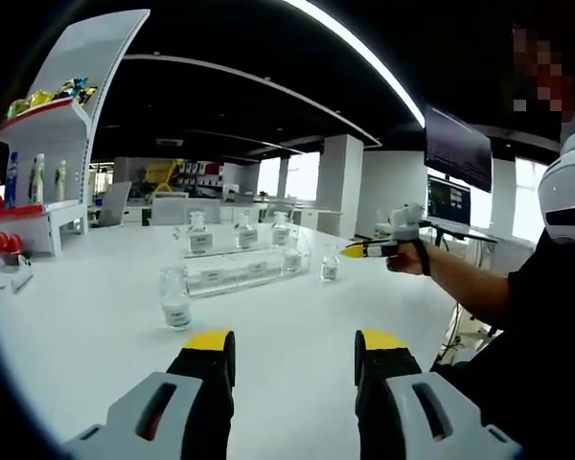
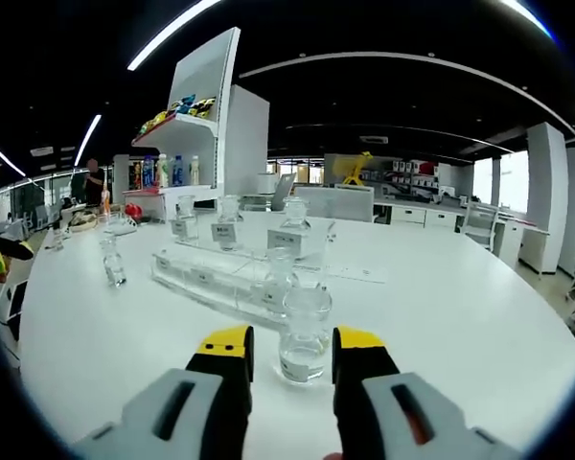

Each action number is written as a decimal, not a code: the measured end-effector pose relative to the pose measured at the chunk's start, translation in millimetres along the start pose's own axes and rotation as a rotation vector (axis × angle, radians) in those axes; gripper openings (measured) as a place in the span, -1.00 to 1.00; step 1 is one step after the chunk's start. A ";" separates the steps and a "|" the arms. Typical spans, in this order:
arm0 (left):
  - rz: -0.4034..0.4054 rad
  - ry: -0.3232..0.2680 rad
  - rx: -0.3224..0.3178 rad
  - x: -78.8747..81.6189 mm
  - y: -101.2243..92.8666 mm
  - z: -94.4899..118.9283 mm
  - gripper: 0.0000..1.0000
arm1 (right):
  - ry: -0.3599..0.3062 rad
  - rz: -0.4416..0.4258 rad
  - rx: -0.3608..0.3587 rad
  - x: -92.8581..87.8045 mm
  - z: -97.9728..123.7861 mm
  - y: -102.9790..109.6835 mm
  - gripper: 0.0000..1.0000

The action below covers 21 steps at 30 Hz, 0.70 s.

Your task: Identify the label on the chemical reagent bottle, grasp the chemical reagent bottle, and place it in the designated position on the reagent rack

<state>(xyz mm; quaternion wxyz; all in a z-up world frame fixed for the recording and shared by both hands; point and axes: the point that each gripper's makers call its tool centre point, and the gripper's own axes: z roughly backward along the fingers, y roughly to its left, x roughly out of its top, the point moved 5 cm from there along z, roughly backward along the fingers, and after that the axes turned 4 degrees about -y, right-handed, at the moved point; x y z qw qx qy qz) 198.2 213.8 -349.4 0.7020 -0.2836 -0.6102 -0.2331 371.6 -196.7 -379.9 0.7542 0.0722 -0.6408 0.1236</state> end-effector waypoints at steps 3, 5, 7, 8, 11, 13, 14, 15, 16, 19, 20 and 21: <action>-0.002 0.000 0.001 0.5 0.0 -0.4 0.01 | 0.007 0.005 -0.002 -0.2 -4.9 -0.5 -0.36; -0.001 -0.002 -0.002 1.2 -0.5 -0.8 0.01 | 0.011 0.003 -0.010 -1.2 -8.8 -2.6 -0.36; -0.002 0.000 -0.002 1.3 -0.3 -1.1 0.01 | 0.016 -0.001 -0.017 -2.5 -11.7 -3.9 -0.36; -0.001 0.000 -0.001 1.1 -0.1 -1.2 0.01 | 0.017 -0.002 -0.019 -3.0 -13.0 -4.2 -0.36; -0.001 0.003 -0.001 0.4 0.6 -1.4 0.01 | 0.021 -0.008 -0.022 -5.3 -17.0 -4.7 -0.37; 0.000 0.005 0.002 0.0 1.3 -1.5 0.01 | 0.024 -0.009 -0.026 -7.3 -19.8 -5.3 -0.38; 0.000 0.005 0.002 -0.2 1.4 -1.5 0.01 | 0.025 -0.009 -0.029 -8.2 -21.1 -5.8 -0.38; 0.002 0.006 0.003 -0.6 1.8 -1.7 0.01 | 0.028 -0.009 -0.032 -9.3 -22.2 -6.3 -0.38; 0.002 0.007 0.004 -1.0 2.2 -1.8 0.01 | 0.030 -0.010 -0.034 -9.9 -22.9 -6.5 -0.38; 0.006 0.012 0.007 -3.1 3.3 -2.7 0.01 | 0.033 -0.011 -0.040 -10.7 -25.8 -6.2 -0.38; 0.007 0.013 0.007 -3.5 3.5 -3.0 0.01 | 0.033 -0.013 -0.043 -10.8 -26.6 -6.5 -0.38; 0.008 0.014 0.008 -3.9 3.5 -3.3 0.01 | 0.033 -0.015 -0.044 -10.9 -27.3 -6.7 -0.38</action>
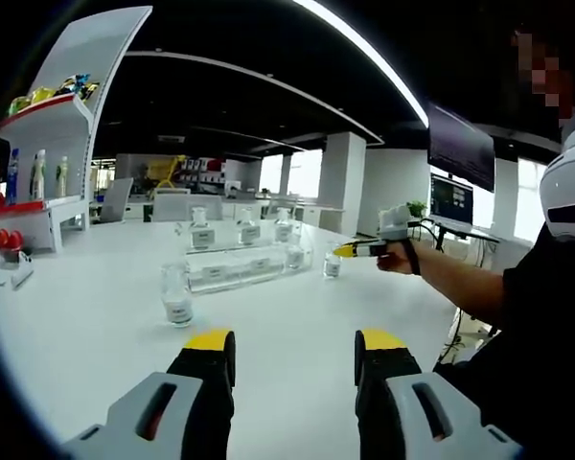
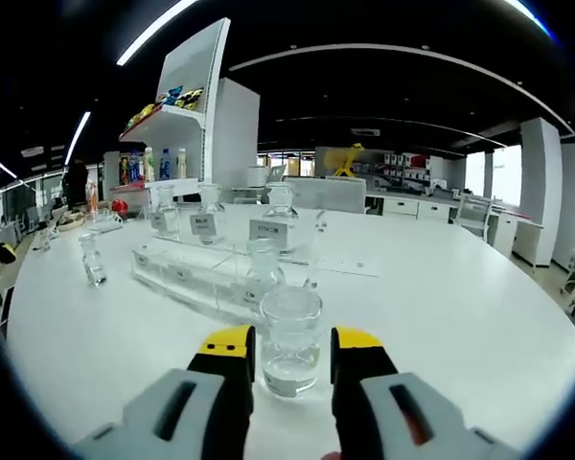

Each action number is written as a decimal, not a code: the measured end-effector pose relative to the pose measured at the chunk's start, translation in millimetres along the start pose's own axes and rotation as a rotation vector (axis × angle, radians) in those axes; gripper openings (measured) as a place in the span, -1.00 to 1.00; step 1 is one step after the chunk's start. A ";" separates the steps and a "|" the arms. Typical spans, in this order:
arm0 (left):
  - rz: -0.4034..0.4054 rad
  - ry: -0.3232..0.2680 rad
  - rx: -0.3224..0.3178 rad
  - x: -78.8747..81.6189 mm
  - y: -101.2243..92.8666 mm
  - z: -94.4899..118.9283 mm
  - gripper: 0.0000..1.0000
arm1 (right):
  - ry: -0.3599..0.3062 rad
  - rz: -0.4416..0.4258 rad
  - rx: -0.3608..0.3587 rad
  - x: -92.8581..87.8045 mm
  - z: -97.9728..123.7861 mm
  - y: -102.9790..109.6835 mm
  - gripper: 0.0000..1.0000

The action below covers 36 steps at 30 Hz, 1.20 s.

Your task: Identify the label on the chemical reagent bottle, grasp the chemical reagent bottle, and place it in the designated position on the reagent rack

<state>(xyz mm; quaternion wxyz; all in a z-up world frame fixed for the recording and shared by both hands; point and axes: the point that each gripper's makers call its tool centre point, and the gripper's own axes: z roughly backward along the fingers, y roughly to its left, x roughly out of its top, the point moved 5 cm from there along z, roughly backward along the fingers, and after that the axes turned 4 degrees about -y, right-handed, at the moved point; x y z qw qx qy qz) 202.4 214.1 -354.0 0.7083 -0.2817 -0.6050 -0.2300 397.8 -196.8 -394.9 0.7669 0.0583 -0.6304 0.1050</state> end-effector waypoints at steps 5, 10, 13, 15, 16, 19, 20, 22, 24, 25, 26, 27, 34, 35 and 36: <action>0.002 0.003 -0.003 -1.2 -0.8 -0.6 0.01 | -0.003 -0.004 -0.002 0.2 -2.5 1.7 -0.39; 0.002 0.005 0.001 -1.6 0.1 0.5 0.01 | -0.003 -0.006 -0.006 0.0 -5.6 3.9 -0.41; 0.001 0.002 0.004 -0.9 0.9 1.5 0.01 | -0.004 -0.006 -0.009 -0.4 -8.9 6.7 -0.41; 0.003 0.001 0.010 -1.5 2.7 2.0 0.01 | 0.001 0.004 -0.011 -1.0 -13.9 7.9 -0.41; 0.003 0.001 0.011 -1.6 2.9 2.3 0.01 | 0.001 0.005 -0.013 -0.9 -14.2 8.4 -0.42; 0.004 -0.002 0.012 -1.6 2.9 3.4 0.01 | -0.008 0.015 -0.034 0.9 -15.3 8.3 -0.43; 0.004 -0.001 0.012 -1.9 2.8 3.5 0.01 | -0.009 0.016 -0.038 0.9 -15.7 8.2 -0.44; 0.003 0.001 0.013 -2.5 3.0 3.9 0.00 | -0.009 0.027 -0.049 0.5 -15.8 10.3 -0.45; 0.005 0.002 0.015 -3.1 3.5 5.0 0.00 | -0.010 0.028 -0.057 0.3 -18.2 8.6 -0.47; 0.005 0.002 0.016 -3.1 3.7 5.4 0.00 | -0.012 0.026 -0.062 0.4 -18.9 7.9 -0.48; 0.006 0.002 0.017 -3.1 3.9 6.0 0.00 | -0.010 0.025 -0.066 -0.7 -20.4 7.0 -0.49; 0.006 0.002 0.018 -3.0 4.1 6.6 0.00 | -0.007 0.024 -0.071 -1.8 -21.9 6.2 -0.49; 0.008 0.004 0.023 -4.0 5.5 9.0 0.00 | -0.021 -0.006 -0.089 -2.1 -30.2 2.2 -0.52; 0.008 0.004 0.022 -4.0 5.4 9.1 0.00 | -0.022 -0.006 -0.089 -1.9 -30.4 2.0 -0.53; 0.009 0.003 0.022 -4.1 5.2 9.1 0.00 | -0.021 -0.006 -0.086 -1.9 -30.6 1.7 -0.54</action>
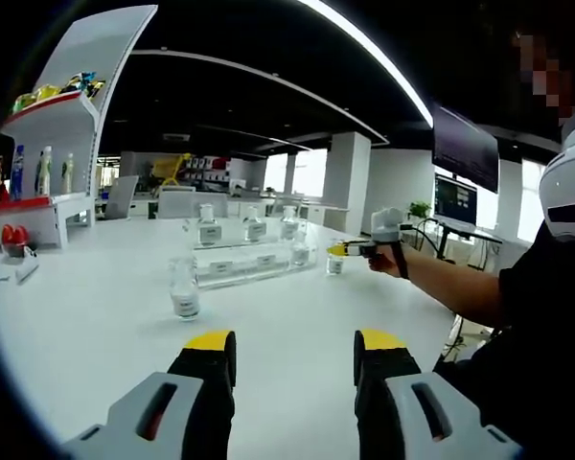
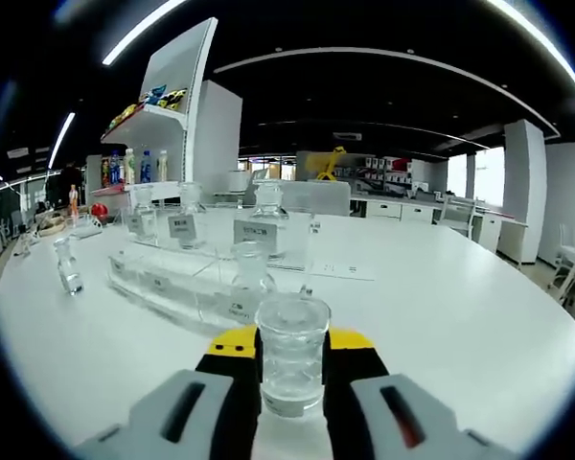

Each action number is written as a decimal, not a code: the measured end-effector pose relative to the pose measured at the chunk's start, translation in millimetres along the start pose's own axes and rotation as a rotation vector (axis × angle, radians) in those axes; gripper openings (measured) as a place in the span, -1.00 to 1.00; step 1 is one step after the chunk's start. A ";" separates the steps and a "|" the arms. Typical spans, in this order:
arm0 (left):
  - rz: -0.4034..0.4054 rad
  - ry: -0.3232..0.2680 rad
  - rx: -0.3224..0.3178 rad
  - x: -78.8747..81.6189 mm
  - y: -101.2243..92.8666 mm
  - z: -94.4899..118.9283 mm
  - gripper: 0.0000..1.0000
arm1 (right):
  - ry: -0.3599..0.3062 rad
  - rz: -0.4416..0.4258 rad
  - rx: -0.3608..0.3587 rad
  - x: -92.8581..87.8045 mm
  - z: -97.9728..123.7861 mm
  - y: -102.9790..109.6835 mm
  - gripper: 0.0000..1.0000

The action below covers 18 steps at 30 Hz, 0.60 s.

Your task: Identify the label on the chemical reagent bottle, grasp the chemical reagent bottle, and place it in the designated position on the reagent rack

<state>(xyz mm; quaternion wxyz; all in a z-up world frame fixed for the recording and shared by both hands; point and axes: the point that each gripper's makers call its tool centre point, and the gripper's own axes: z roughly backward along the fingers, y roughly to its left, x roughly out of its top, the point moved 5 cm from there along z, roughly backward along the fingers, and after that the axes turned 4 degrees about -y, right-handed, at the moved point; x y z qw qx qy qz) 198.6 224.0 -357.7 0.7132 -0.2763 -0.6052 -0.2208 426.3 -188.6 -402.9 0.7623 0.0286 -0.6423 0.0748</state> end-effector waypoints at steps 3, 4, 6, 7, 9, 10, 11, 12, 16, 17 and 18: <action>0.002 -0.001 -0.002 -0.2 -0.7 0.0 0.00 | 0.000 0.003 0.013 0.2 -0.6 -0.5 -0.55; 0.002 -0.001 -0.002 -0.4 -0.7 0.0 0.00 | -0.001 0.007 0.020 0.3 -0.6 -0.6 -0.56; 0.004 0.000 -0.002 -1.0 -0.6 -0.2 0.00 | 0.000 0.005 0.034 0.2 -0.8 -1.2 -0.56; 0.005 0.001 -0.002 -1.2 -0.5 -0.2 0.00 | 0.000 0.007 0.044 0.4 -0.6 -0.5 -0.56; 0.006 0.002 -0.003 -1.8 -0.5 -0.4 0.00 | 0.002 0.008 0.057 0.8 -1.1 -0.6 -0.56; 0.006 0.002 -0.003 -2.0 -0.5 -0.4 0.00 | 0.002 0.010 0.062 1.3 -1.7 -1.2 -0.56; 0.006 0.002 -0.002 -2.1 -0.5 -0.5 0.00 | 0.000 0.012 0.064 1.6 0.1 0.0 -0.56; 0.006 0.002 -0.002 -2.2 -0.6 -0.5 0.00 | -0.001 0.011 0.066 1.9 1.7 1.0 -0.57; 0.008 0.004 -0.002 -3.2 -0.1 -0.6 0.00 | -0.023 0.009 0.077 9.6 4.4 2.1 -0.57; 0.008 0.005 -0.002 -3.5 0.0 -0.7 0.00 | -0.025 0.009 0.082 11.4 4.5 3.0 -0.57; 0.008 0.005 -0.002 -3.5 0.1 -0.7 -0.01 | -0.024 0.012 0.087 12.8 4.1 4.8 -0.57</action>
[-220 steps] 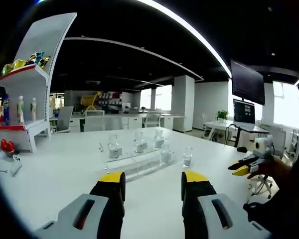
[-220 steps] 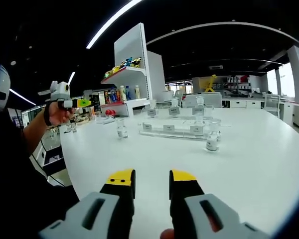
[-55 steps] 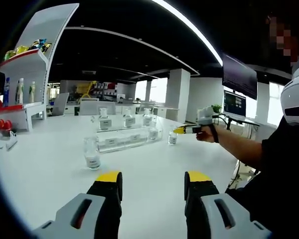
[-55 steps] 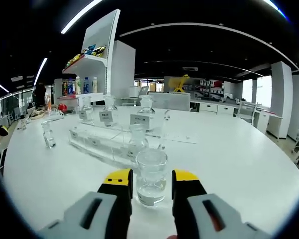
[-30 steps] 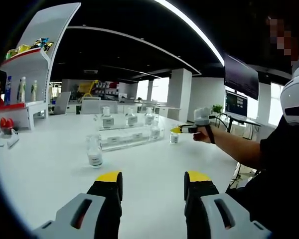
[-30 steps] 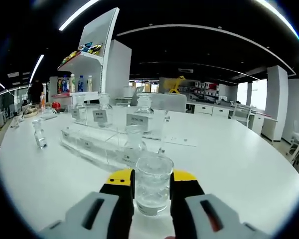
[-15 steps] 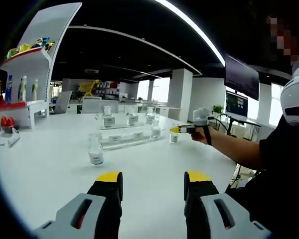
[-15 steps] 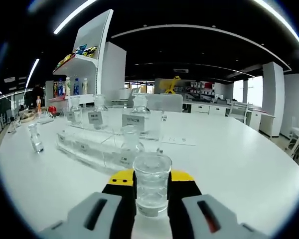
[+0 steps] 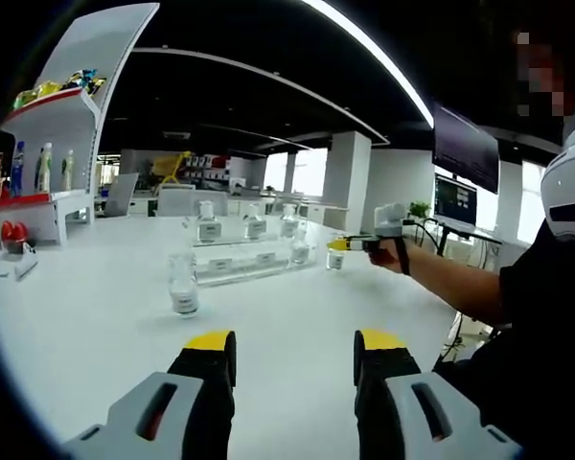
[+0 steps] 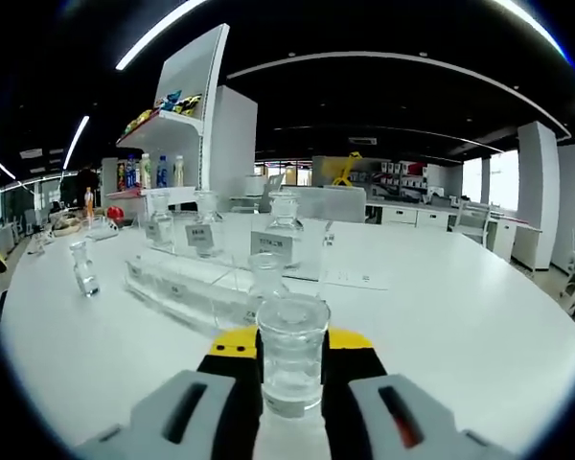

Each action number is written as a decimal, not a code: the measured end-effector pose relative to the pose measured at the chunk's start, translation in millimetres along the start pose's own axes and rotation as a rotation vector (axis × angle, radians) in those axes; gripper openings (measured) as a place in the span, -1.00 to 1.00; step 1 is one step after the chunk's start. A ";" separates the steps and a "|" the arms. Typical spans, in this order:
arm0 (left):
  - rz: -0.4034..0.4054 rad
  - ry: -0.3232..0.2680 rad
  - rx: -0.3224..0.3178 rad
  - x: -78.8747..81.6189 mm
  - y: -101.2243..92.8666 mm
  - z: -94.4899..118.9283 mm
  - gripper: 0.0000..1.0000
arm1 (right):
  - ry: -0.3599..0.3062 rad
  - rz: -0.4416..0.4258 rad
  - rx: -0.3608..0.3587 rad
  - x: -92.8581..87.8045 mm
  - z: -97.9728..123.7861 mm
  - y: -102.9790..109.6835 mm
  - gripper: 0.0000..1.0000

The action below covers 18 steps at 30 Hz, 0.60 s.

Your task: Identify the label on the chemical reagent bottle, grasp the chemical reagent bottle, and place it in the designated position on the reagent rack

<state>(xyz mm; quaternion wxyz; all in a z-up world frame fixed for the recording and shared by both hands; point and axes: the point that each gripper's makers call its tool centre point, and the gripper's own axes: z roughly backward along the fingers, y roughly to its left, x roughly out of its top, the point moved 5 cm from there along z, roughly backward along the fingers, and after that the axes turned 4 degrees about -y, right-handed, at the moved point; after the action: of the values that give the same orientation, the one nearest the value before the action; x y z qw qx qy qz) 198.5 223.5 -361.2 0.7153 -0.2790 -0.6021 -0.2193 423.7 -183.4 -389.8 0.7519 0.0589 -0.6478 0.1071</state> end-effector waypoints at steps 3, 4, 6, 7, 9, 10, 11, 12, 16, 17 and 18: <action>-0.001 -0.002 0.000 0.4 0.0 0.1 -0.01 | -0.005 0.013 0.018 4.6 2.8 6.5 -0.56; -0.001 -0.002 0.000 0.5 0.0 0.1 -0.01 | -0.007 0.017 0.025 6.7 3.6 8.6 -0.56; -0.002 -0.003 -0.001 0.7 -0.1 0.2 -0.01 | -0.009 0.020 0.036 10.2 4.4 12.2 -0.56; -0.001 -0.003 -0.001 0.7 -0.3 0.2 -0.01 | -0.010 0.023 0.043 11.9 4.6 14.3 -0.56; -0.002 -0.003 -0.002 0.6 -0.4 0.4 -0.01 | -0.007 0.028 0.060 14.4 4.4 18.7 -0.56; -0.002 -0.002 -0.001 0.6 -0.4 0.6 -0.01 | -0.006 0.030 0.069 15.5 4.3 21.1 -0.56; -0.002 -0.003 -0.001 0.6 -0.3 0.8 -0.01 | -0.006 0.031 0.077 16.6 4.0 23.3 -0.56; -0.001 -0.003 -0.001 0.6 -0.1 1.0 -0.01 | -0.005 0.031 0.085 17.5 3.4 25.4 -0.56; -0.002 -0.004 0.002 0.8 0.5 1.6 -0.01 | 0.000 0.039 0.109 21.2 1.8 33.8 -0.56; -0.002 -0.004 0.002 1.0 0.6 1.7 -0.01 | 0.000 0.040 0.116 22.5 1.6 35.8 -0.56; -0.002 -0.005 0.001 1.2 0.5 1.7 -0.01 | -0.001 0.042 0.120 23.3 1.5 37.3 -0.56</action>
<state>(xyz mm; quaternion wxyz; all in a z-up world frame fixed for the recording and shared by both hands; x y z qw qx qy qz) 197.8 225.0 -360.0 0.7138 -0.2784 -0.6042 -0.2189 416.6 -145.6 -368.5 0.7443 0.0906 -0.6417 0.1615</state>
